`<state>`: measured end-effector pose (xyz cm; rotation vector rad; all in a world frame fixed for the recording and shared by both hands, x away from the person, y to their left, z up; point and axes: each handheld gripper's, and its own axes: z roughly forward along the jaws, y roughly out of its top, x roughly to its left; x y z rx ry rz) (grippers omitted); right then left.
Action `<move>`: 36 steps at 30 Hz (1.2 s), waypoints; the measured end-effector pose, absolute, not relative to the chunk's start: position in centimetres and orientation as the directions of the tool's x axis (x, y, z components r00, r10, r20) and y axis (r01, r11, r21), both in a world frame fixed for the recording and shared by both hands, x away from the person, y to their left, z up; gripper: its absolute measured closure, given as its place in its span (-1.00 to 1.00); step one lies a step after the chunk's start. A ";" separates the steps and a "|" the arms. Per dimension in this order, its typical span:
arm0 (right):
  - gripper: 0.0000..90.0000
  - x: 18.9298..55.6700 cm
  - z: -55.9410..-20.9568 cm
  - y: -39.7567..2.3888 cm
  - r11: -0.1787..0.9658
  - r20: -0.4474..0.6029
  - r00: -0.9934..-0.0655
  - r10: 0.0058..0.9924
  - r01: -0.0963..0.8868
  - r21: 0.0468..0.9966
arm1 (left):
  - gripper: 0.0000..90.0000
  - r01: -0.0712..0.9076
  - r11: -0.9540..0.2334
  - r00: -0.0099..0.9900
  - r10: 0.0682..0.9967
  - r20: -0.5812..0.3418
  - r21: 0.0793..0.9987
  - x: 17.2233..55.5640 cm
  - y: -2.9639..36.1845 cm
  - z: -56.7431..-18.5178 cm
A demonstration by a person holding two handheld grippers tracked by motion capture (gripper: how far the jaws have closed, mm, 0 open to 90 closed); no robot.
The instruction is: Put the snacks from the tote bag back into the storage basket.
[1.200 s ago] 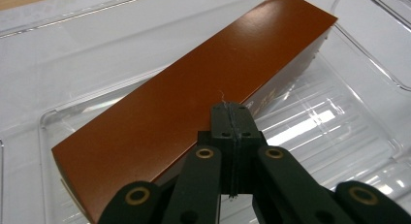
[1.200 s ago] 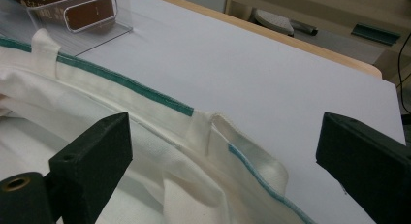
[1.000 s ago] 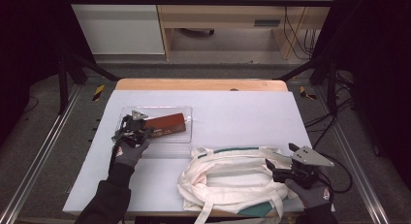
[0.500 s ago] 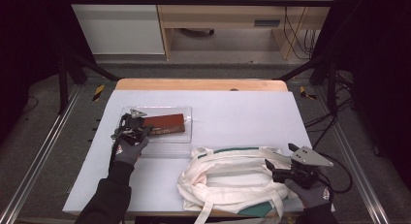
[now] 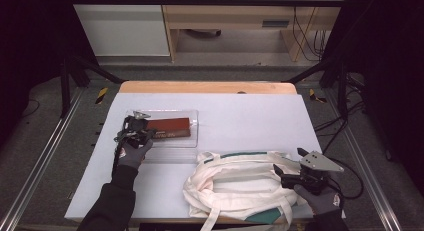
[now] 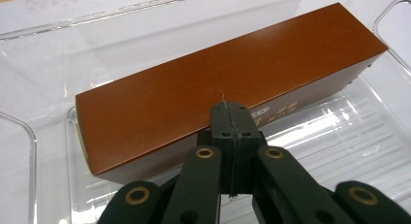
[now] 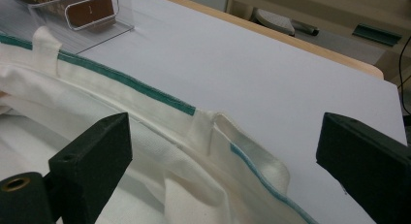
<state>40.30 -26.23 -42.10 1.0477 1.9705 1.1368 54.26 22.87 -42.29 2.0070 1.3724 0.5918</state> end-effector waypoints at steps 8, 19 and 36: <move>-0.86 40.3 -42.1 -26.2 0.317 -0.129 -0.490 0.862 0.324 0.891 | 0.99 0.649 -0.257 0.346 0.938 0.024 0.716 54.5 22.9 -42.4; -0.86 40.3 -42.2 -26.2 0.316 -0.127 -0.491 0.862 0.325 0.891 | 0.91 0.640 -0.257 0.352 0.936 0.021 0.724 54.5 23.1 -42.5; -0.88 40.1 -42.1 -26.8 0.280 -0.106 -0.458 0.882 0.332 0.901 | -0.02 0.456 -0.225 0.425 0.905 0.011 0.861 49.4 24.0 -39.6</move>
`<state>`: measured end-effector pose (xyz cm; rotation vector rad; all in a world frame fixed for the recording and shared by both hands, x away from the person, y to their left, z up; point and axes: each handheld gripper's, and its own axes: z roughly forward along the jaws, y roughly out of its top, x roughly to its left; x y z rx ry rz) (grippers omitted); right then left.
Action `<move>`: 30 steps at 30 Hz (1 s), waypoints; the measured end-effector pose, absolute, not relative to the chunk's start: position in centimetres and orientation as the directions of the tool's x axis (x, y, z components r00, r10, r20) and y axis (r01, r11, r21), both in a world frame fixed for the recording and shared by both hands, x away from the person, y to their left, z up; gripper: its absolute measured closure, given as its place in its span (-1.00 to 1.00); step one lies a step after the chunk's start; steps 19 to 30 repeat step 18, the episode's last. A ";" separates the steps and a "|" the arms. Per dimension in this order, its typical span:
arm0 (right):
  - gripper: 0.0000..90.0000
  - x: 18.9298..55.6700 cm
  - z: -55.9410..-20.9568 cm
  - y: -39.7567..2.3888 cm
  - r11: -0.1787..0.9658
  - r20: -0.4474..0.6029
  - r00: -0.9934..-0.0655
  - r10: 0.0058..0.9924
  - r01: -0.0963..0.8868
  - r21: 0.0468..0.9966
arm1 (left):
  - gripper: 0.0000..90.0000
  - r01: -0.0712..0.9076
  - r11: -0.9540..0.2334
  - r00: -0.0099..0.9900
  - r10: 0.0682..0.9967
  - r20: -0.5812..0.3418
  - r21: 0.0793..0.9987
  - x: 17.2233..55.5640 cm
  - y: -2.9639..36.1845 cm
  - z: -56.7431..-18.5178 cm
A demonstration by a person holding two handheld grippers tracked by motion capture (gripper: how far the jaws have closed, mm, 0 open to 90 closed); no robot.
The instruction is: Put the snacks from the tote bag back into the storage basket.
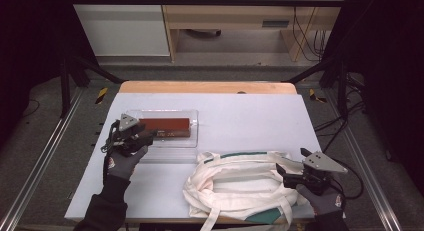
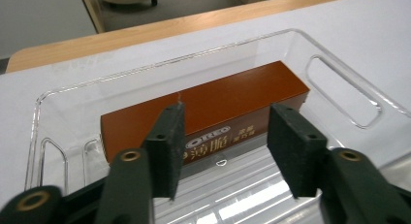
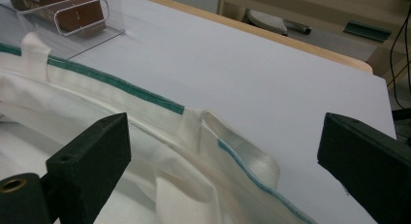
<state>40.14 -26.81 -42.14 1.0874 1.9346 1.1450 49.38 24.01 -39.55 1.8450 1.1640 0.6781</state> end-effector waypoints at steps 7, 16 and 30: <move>-0.89 40.0 -42.2 -27.3 0.264 -0.101 -0.432 0.896 0.337 0.903 | -0.35 0.407 -0.224 0.455 0.890 0.016 0.886 46.9 24.6 -39.2; -0.87 40.2 -42.6 -28.4 0.230 -0.092 -0.368 0.925 0.351 0.908 | -0.45 0.388 -0.238 0.486 0.874 0.022 0.891 43.1 26.0 -40.9; -0.87 40.2 -42.6 -28.4 0.227 -0.091 -0.362 0.928 0.353 0.907 | -0.45 0.386 -0.241 0.489 0.872 0.024 0.890 42.4 26.4 -41.3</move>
